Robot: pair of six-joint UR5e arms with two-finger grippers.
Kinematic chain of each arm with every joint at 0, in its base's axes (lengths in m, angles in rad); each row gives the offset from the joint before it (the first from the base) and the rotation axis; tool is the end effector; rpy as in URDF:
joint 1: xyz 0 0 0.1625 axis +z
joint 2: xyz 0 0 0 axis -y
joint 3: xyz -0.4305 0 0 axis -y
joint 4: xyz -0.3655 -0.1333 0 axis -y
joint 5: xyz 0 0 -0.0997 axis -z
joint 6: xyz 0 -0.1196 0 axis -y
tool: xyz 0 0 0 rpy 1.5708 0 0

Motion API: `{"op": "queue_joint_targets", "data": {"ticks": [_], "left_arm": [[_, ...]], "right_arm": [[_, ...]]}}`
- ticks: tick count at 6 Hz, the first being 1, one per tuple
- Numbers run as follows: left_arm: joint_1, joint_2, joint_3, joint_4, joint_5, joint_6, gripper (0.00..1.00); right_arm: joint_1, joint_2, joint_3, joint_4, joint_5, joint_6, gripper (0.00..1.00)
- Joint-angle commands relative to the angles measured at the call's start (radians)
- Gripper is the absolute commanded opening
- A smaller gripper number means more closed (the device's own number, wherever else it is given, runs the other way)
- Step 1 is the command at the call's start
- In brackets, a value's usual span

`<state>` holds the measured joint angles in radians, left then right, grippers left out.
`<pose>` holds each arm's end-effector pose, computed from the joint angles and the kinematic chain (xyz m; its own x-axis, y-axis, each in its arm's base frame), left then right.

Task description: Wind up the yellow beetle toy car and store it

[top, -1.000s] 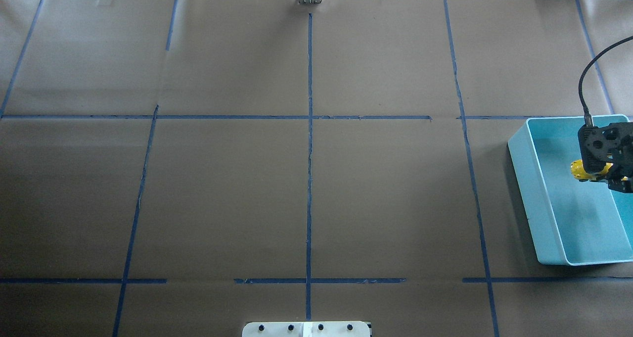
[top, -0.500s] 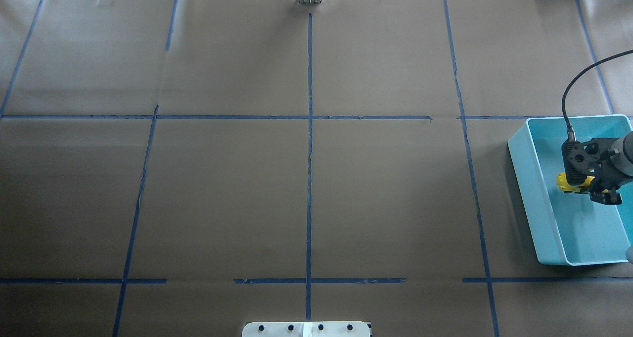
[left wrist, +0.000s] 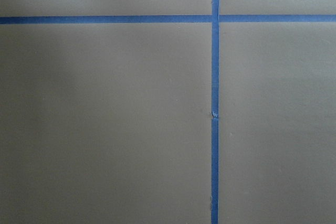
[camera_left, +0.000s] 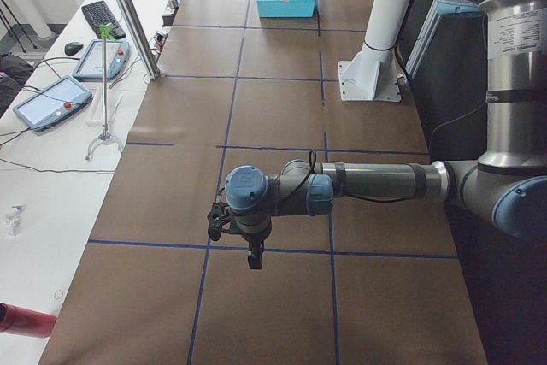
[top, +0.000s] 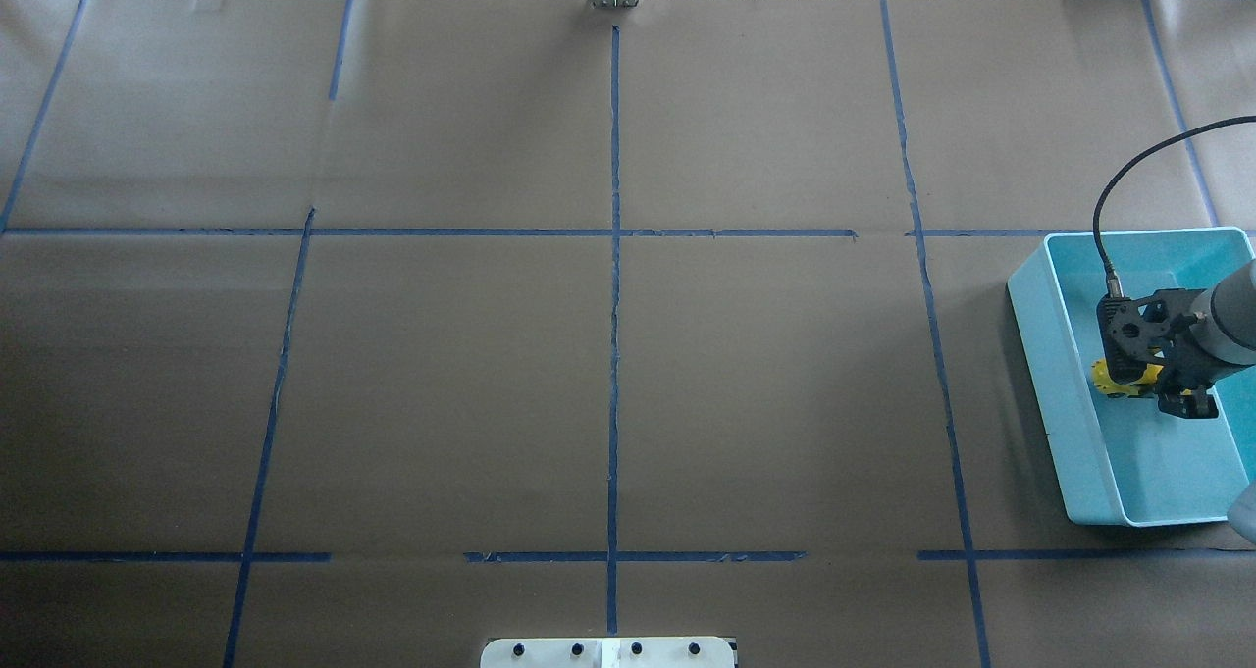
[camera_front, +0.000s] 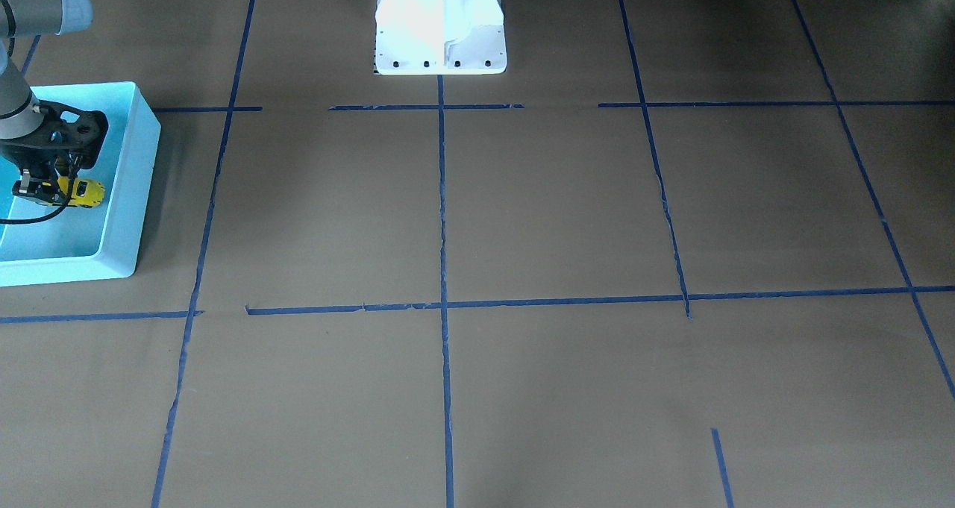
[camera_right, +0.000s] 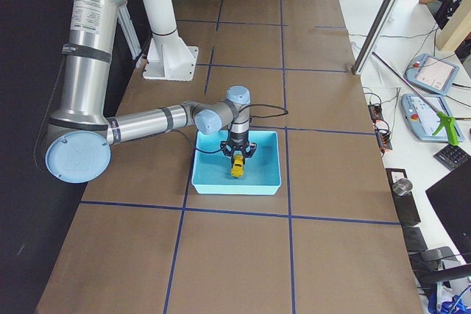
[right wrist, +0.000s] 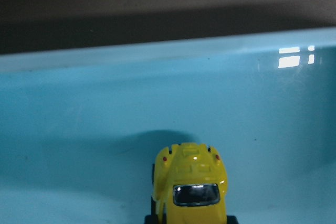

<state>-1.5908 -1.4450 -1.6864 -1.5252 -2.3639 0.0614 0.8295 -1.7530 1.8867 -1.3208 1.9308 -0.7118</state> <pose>-0.0562 -0.4053 0.6827 0.7006 0.0076 -0.7135 -0.0231 0.9997 -0.0120 -0.2154 -0.3703 0.6036 0.0463 -0.9989 0.0028 0.8669 0.0416 0.4968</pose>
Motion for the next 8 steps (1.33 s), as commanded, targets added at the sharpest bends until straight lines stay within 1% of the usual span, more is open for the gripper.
{"op": "queue_joint_targets", "data": {"ticks": [1, 2, 3, 4, 5, 6, 7, 8], "left_arm": [[0.000, 0.000, -0.001, -0.003, 0.000, 0.000, 1.00], [0.000, -0.002, -0.001, -0.003, 0.000, 0.000, 1.00], [0.000, -0.002, -0.001, -0.003, 0.000, 0.000, 1.00], [0.000, 0.000, -0.001, -0.003, 0.000, 0.000, 1.00], [0.000, 0.002, 0.001, -0.004, 0.000, 0.000, 1.00], [-0.002, 0.005, 0.001, -0.006, 0.000, 0.002, 1.00], [0.000, 0.006, -0.001, -0.007, 0.002, 0.002, 1.00], [0.000, 0.006, 0.001, -0.007, 0.002, 0.002, 1.00]], "right_arm": [[-0.021, 0.003, -0.017, 0.000, -0.004, 0.000, 0.20], [-0.026, 0.004, -0.017, 0.000, -0.006, 0.000, 0.40], [-0.026, 0.013, -0.018, 0.000, -0.006, 0.005, 0.69], [-0.024, 0.013, -0.011, 0.000, -0.004, 0.024, 0.95], [-0.020, 0.010, 0.014, 0.000, -0.001, 0.034, 1.00], [-0.007, -0.005, 0.093, -0.008, 0.011, 0.032, 1.00], [0.064, -0.047, 0.185, -0.023, 0.039, 0.032, 1.00], [0.198, -0.031, 0.199, -0.152, 0.145, 0.032, 1.00]]}}
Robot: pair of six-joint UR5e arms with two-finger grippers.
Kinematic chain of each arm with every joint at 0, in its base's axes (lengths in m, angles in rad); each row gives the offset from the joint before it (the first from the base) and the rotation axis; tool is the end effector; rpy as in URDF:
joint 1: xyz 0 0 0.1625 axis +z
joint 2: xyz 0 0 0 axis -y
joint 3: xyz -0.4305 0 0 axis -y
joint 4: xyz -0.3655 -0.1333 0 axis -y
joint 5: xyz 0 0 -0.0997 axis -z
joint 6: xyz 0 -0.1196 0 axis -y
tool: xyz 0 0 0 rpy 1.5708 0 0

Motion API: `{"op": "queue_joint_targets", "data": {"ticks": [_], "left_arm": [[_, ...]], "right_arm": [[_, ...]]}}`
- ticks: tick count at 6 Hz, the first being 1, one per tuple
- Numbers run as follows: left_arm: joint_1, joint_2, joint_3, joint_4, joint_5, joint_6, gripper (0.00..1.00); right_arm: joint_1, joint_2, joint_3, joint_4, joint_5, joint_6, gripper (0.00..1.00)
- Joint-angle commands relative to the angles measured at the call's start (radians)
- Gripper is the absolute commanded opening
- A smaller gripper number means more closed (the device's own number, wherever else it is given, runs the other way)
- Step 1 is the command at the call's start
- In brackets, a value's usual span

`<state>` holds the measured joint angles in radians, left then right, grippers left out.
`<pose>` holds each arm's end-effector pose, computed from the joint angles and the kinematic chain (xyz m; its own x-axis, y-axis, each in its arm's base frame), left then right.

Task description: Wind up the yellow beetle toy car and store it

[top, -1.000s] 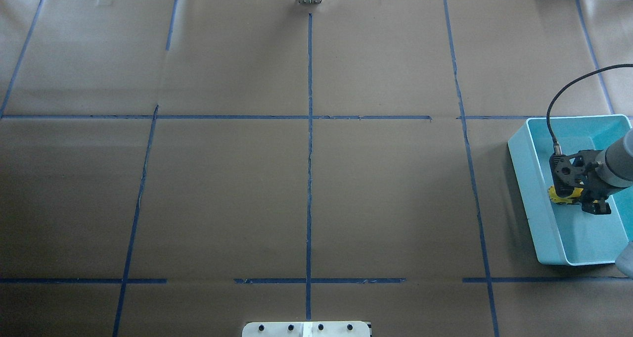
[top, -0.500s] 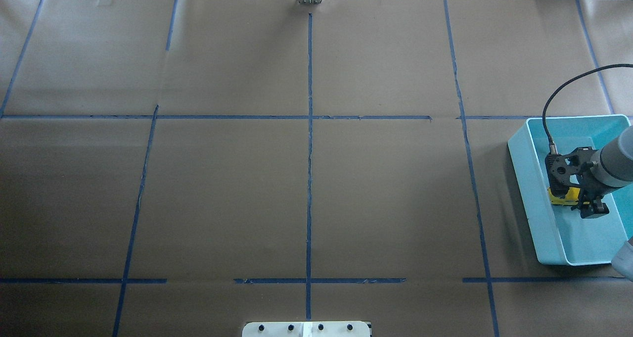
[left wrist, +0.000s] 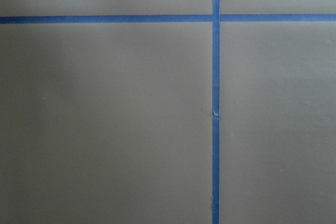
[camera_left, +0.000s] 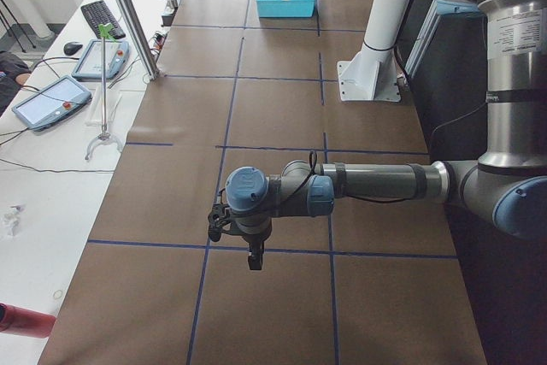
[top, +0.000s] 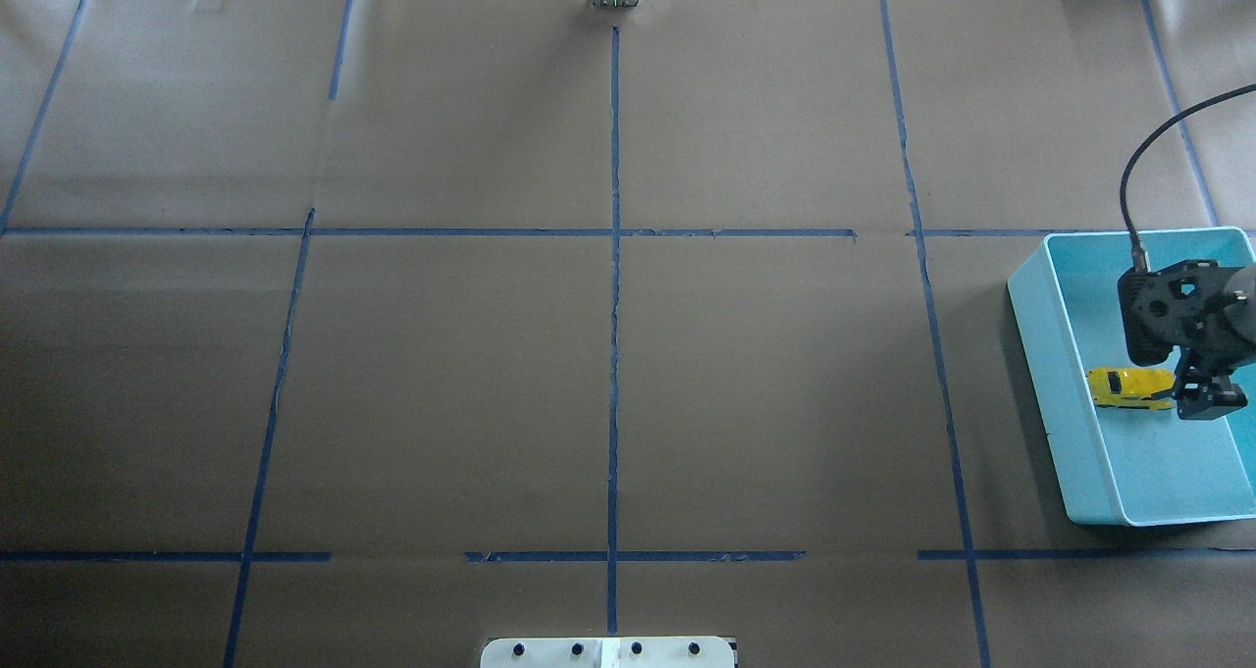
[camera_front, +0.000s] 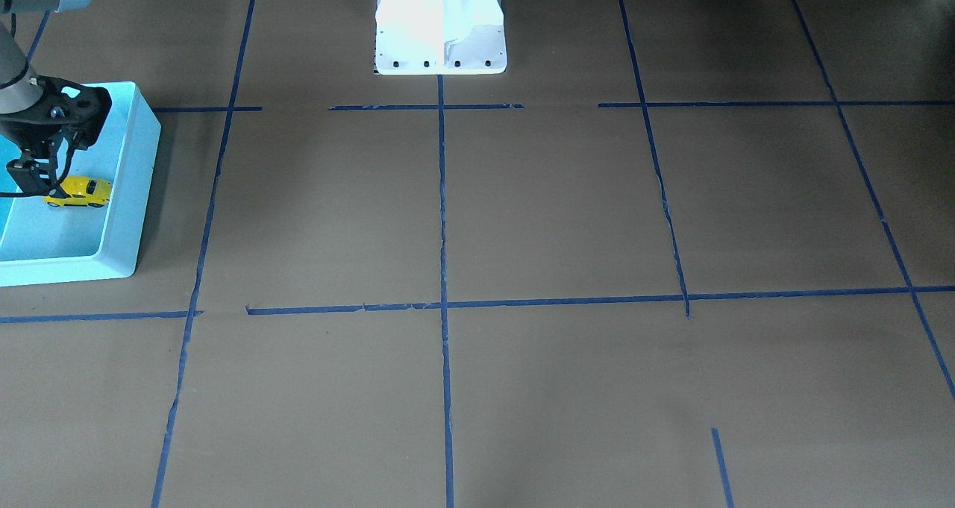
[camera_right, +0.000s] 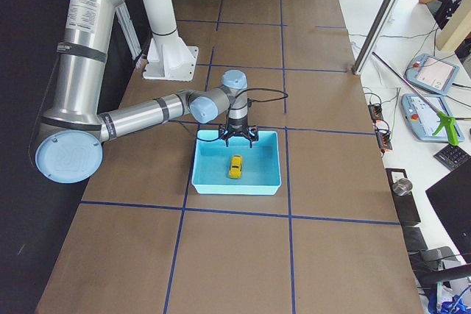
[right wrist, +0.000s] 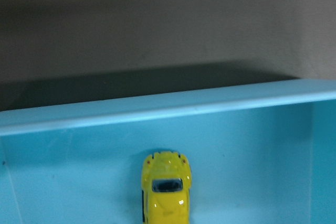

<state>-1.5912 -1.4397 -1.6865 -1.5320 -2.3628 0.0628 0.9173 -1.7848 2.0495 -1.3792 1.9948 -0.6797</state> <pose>-0.0564 -0.4031 0.6842 0.7014 0.0099 -0.7127 -0.0237 0.9997 -0.0094 -0.1757 -0.3678 0.5415 0.1341 -0.9909 0.0103 0.8101 0.1156 0.5748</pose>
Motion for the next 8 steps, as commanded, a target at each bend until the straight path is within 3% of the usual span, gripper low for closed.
{"op": "queue_joint_targets", "data": {"ticks": [1, 2, 4, 5, 6, 8], "left_arm": [[0.000, -0.001, 0.001, -0.002, 0.000, 0.000, 1.00], [0.000, -0.001, 0.001, -0.001, 0.000, 0.000, 1.00], [0.000, -0.002, 0.004, -0.001, 0.000, 0.044, 1.00], [-0.001, -0.002, 0.001, 0.001, 0.000, 0.055, 1.00], [-0.001, -0.002, -0.001, 0.003, 0.000, 0.055, 1.00], [-0.001, -0.002, 0.001, 0.004, 0.000, 0.055, 1.00]], "right_arm": [[0.240, 0.081, 0.022, -0.277, 0.119, 0.005, 1.00], [0.338, 0.115, 0.003, -0.408, 0.149, 0.006, 1.00], [0.586, 0.116, -0.223, -0.429, 0.347, 0.125, 1.00], [0.683, 0.123, -0.329, -0.428, 0.349, 0.132, 1.00], [0.753, 0.131, -0.348, -0.425, 0.345, 0.158, 1.00], [0.744, 0.131, -0.347, -0.387, 0.312, 0.518, 1.00]]}}
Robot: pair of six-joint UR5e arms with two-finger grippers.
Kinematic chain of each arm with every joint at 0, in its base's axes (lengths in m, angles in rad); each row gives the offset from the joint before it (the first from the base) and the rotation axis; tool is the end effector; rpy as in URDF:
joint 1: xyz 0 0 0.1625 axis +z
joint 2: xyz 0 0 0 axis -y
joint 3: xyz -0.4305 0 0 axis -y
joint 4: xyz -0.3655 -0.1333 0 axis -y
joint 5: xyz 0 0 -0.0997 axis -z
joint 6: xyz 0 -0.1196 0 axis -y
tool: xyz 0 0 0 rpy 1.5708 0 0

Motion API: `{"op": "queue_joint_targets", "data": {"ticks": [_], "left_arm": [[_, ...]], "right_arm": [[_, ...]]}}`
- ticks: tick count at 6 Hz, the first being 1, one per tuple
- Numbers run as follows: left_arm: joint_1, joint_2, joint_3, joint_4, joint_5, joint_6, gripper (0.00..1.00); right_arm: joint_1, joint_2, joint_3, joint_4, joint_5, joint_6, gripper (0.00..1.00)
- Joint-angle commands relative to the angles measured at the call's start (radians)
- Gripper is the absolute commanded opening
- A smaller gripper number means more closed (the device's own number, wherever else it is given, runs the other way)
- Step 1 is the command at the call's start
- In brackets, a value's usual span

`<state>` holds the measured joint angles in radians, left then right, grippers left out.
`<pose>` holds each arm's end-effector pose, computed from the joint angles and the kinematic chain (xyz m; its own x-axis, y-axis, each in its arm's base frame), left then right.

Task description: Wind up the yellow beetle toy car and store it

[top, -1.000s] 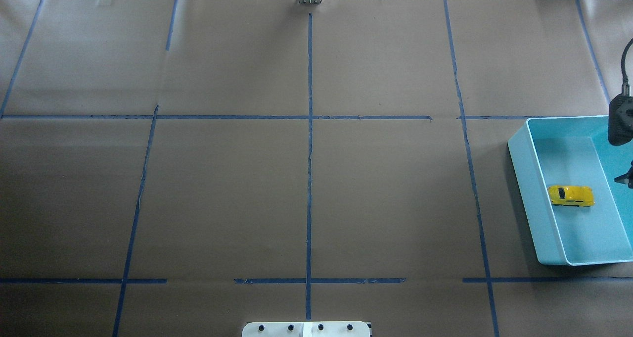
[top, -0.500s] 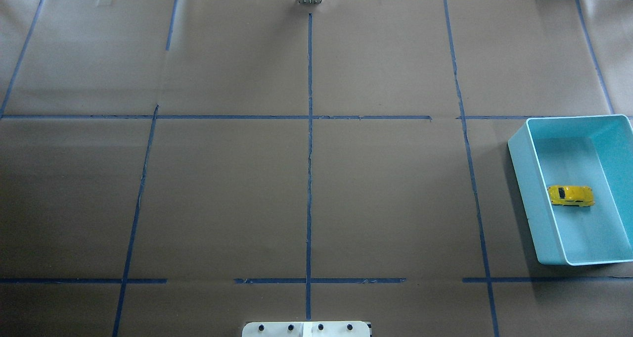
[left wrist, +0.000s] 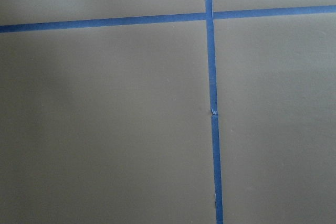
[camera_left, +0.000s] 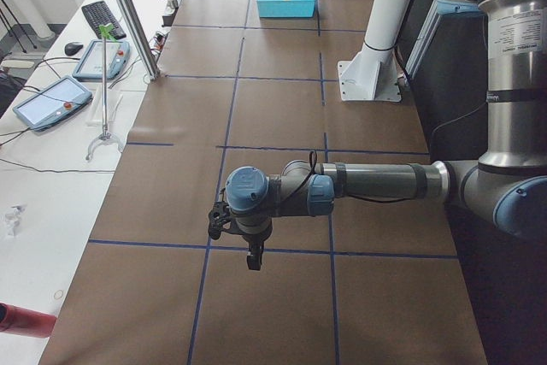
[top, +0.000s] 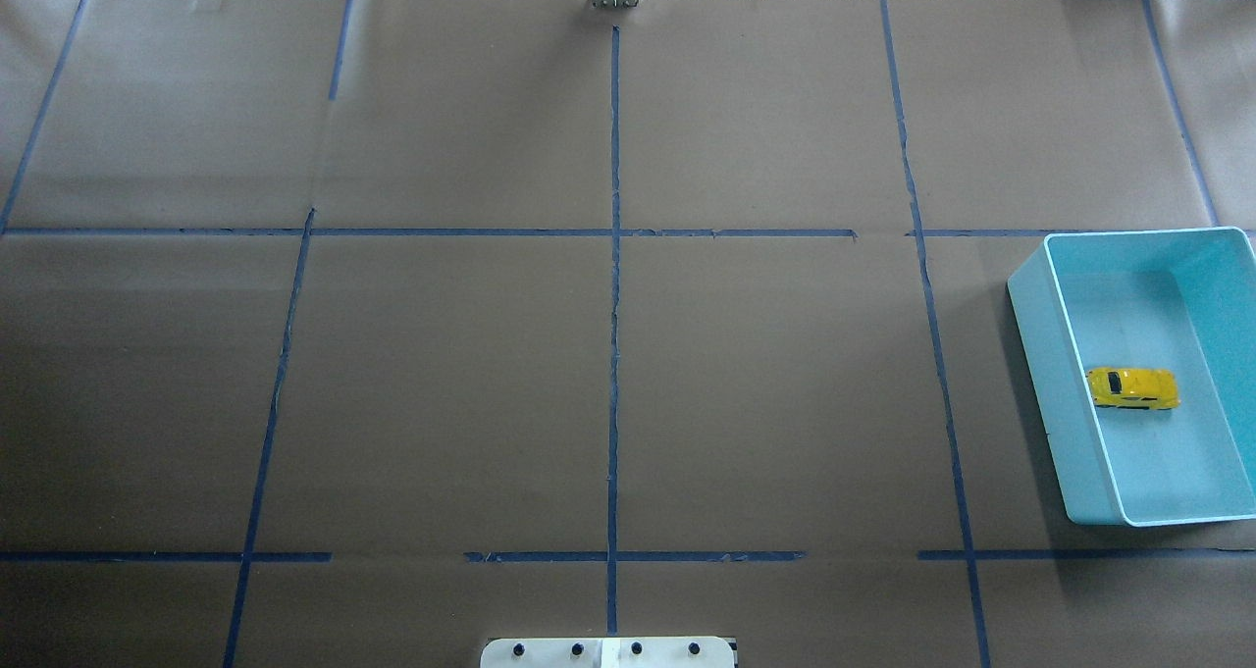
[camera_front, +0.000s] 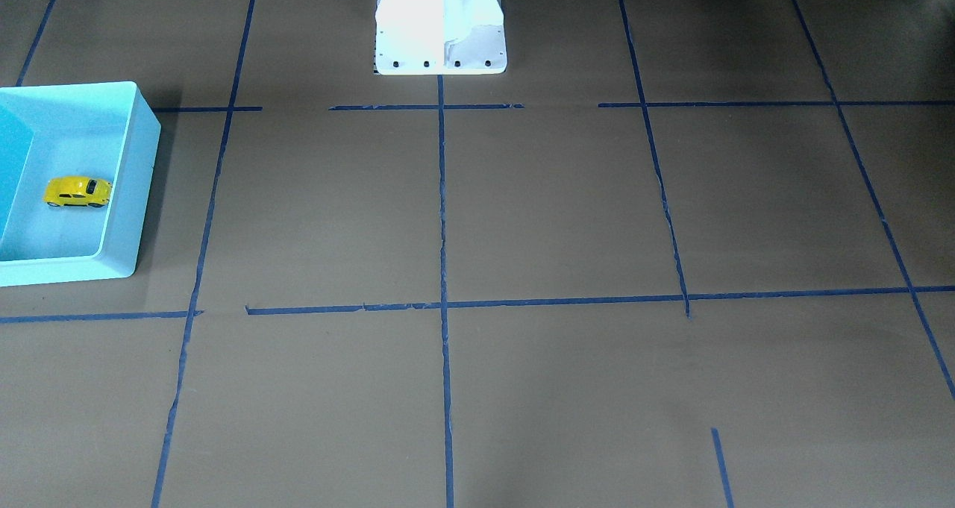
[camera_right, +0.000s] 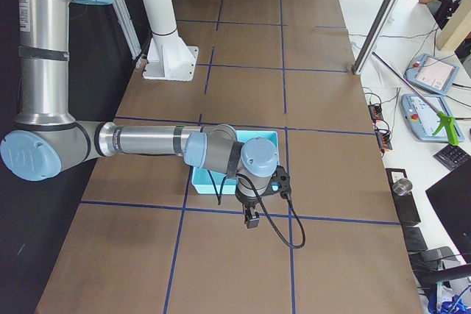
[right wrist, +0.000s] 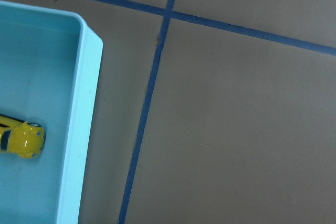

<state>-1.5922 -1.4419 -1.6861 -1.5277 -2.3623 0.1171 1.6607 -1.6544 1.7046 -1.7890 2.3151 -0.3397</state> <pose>-0.0569 -0.4038 0.6840 0.6994 0.0617 -0.7120 -0.0608 0.9978 0.0267 0.0891 -0.4063 0.6766 0.7106 -0.1585 0.6855 0.1573 0.9854 0.0649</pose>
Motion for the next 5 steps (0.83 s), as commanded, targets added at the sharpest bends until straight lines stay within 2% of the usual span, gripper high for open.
{"op": "queue_joint_targets", "data": {"ticks": [1, 5], "left_arm": [[0.000, 0.000, -0.003, -0.002, 0.000, 0.000, 1.00], [0.000, 0.002, -0.009, -0.005, 0.000, 0.001, 1.00]], "right_arm": [[0.002, -0.005, 0.000, 0.080, -0.020, 0.195, 1.00], [0.001, -0.015, 0.013, 0.076, -0.002, 0.186, 1.00]]}}
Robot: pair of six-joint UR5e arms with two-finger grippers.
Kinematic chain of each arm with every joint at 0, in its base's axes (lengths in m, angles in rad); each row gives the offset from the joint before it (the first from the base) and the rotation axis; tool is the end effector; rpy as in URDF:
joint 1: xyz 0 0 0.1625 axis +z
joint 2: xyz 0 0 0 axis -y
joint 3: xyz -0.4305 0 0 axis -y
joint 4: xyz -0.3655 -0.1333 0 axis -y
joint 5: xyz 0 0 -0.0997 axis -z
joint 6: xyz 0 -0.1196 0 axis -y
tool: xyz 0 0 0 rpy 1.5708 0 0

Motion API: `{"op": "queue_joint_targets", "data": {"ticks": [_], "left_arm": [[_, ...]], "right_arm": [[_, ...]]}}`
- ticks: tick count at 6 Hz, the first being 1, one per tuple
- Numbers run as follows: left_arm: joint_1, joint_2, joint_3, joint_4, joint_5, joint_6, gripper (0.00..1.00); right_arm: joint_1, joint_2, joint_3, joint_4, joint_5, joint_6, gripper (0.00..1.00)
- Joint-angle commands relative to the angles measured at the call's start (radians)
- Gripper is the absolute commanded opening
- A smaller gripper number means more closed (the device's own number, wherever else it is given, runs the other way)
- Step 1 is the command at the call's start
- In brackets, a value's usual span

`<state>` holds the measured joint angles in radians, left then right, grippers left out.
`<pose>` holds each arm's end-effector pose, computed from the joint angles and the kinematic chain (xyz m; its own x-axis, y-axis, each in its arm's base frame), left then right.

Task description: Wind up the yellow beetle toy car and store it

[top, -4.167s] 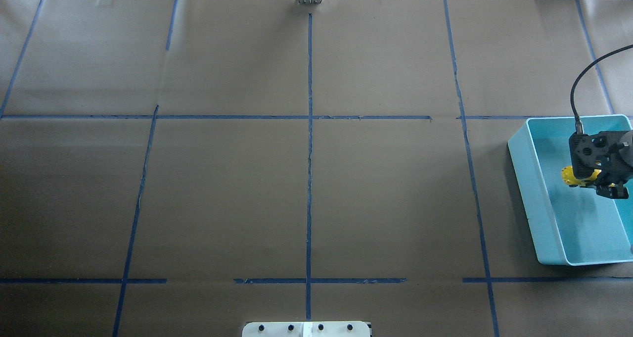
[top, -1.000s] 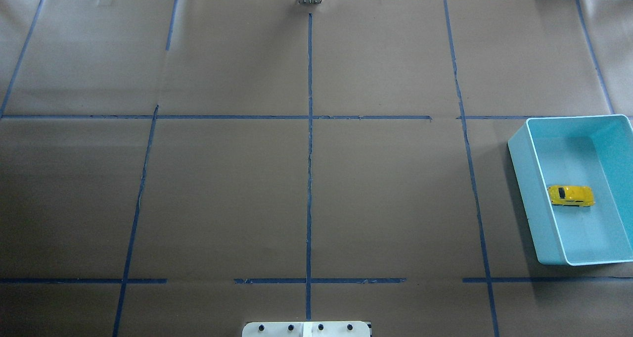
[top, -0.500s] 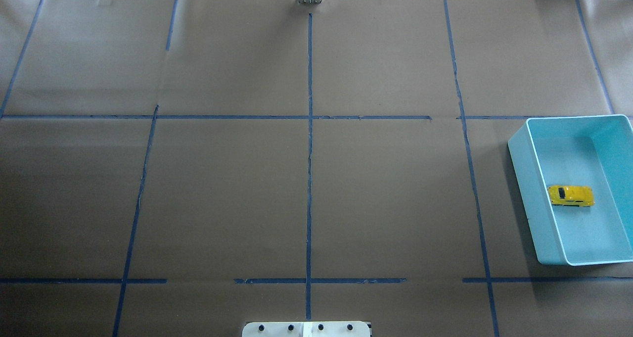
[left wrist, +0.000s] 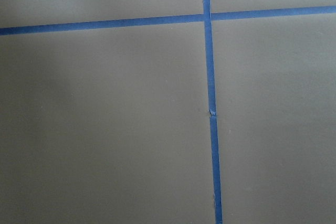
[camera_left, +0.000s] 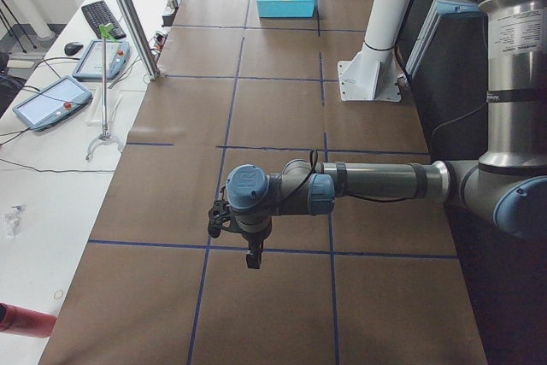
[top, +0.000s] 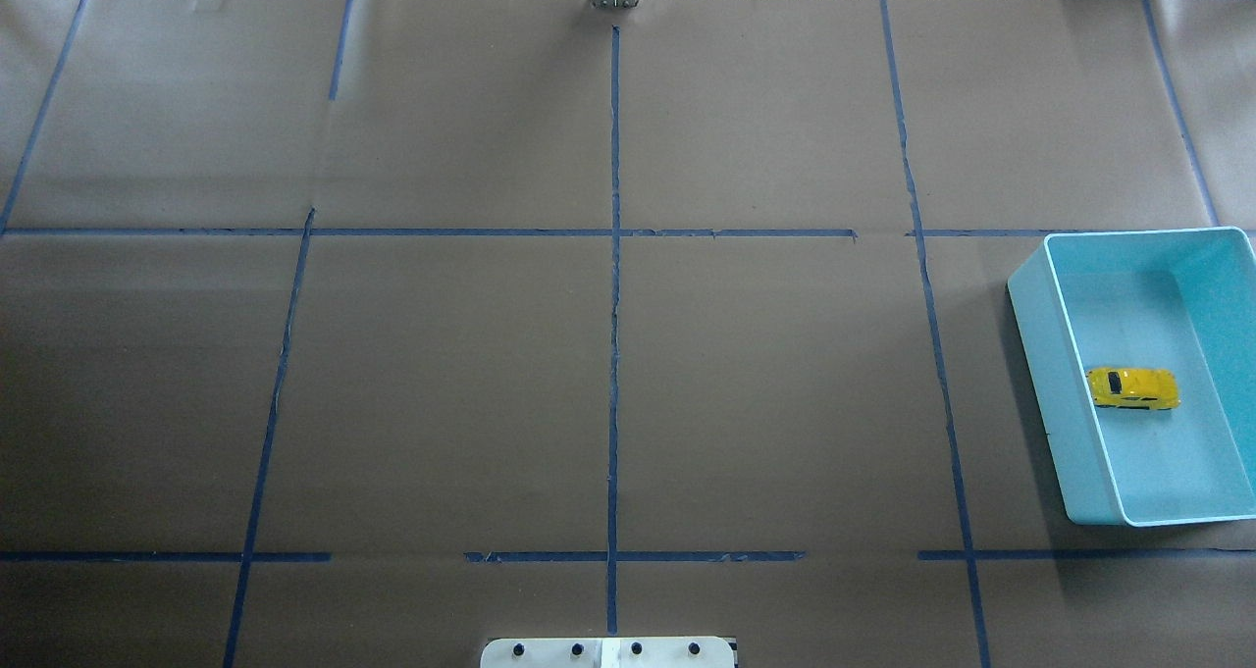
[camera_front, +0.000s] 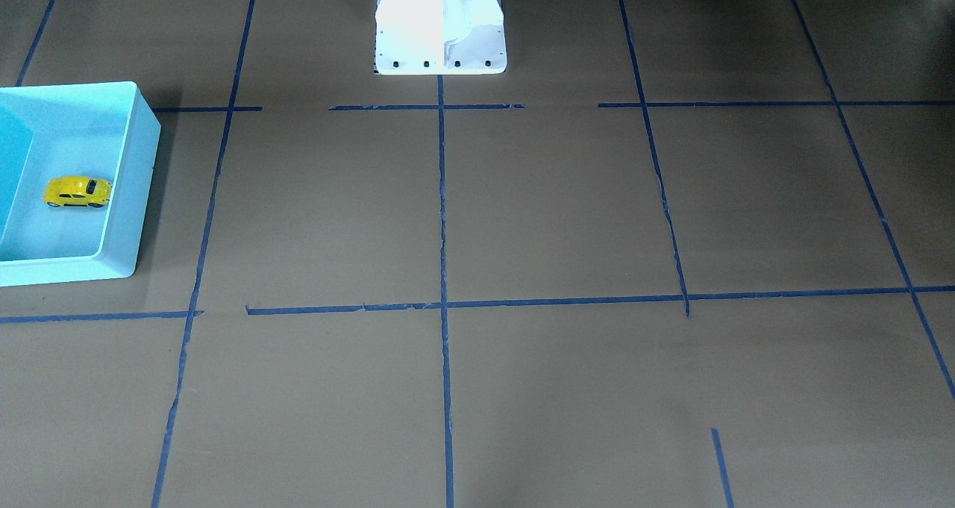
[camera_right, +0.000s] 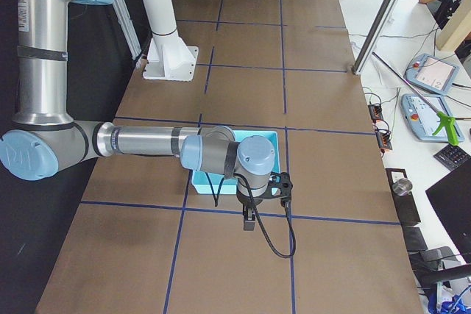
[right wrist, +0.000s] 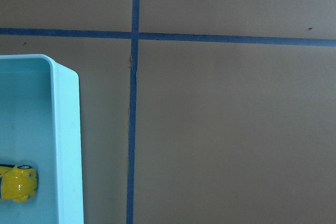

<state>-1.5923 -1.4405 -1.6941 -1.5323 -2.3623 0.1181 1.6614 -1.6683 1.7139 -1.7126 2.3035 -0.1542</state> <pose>-0.0569 -0.4042 0.6804 0.6996 0.0706 -0.7111 -0.0614 0.9974 0.0386 0.0905 -0.4074 0.6724 0.7396 -0.0226 0.6726 0.0238 0.9997 0.0073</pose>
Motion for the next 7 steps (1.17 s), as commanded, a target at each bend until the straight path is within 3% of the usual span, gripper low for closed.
{"op": "queue_joint_targets", "data": {"ticks": [1, 3, 5, 7], "left_arm": [[0.000, 0.000, -0.001, 0.000, 0.000, 0.000, 1.00], [-0.002, 0.000, 0.002, -0.002, 0.002, 0.002, 1.00], [-0.006, -0.003, 0.011, -0.002, 0.002, 0.002, 1.00], [-0.006, -0.003, 0.013, -0.002, 0.002, 0.002, 1.00]], "right_arm": [[0.000, -0.001, 0.003, -0.007, 0.013, 0.011, 1.00], [0.000, 0.002, -0.005, -0.009, 0.004, 0.030, 1.00], [0.000, 0.007, 0.030, -0.117, 0.002, 0.065, 1.00], [0.000, -0.008, 0.033, -0.130, -0.016, 0.062, 1.00]]}}
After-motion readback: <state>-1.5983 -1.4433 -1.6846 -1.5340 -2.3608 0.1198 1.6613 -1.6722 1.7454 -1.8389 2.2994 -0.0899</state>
